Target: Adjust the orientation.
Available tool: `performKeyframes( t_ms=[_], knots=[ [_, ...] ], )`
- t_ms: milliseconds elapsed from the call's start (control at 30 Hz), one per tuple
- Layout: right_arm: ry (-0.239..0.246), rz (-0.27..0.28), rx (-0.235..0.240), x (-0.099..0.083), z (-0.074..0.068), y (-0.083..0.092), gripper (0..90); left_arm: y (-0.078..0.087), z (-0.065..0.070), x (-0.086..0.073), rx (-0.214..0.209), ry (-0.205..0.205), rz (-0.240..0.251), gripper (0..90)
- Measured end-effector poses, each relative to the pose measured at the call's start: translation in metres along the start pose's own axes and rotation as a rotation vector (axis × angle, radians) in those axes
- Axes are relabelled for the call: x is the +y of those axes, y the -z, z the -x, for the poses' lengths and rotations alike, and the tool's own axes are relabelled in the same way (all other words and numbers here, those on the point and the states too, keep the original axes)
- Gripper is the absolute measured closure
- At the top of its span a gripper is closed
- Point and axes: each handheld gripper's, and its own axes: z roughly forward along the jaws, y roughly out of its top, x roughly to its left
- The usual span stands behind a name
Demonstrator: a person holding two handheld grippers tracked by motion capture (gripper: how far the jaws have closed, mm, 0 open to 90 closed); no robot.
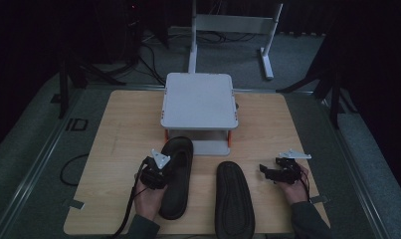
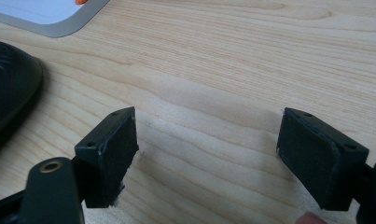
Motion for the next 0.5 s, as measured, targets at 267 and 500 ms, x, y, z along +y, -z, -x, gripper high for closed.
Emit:
performKeyframes(
  t_ms=[267, 500],
  knots=[
    [-0.005, -0.007, 0.058, 0.003, -0.014, 0.013, 32.9, 0.023, 0.009, 0.005, -0.053, -0.022, 0.092, 51.1],
    [0.094, 0.033, 0.102, 0.012, -0.052, 0.039, 32.1, 0.032, 0.025, 0.006, -0.135, -0.061, 0.133, 46.6]
  ],
)
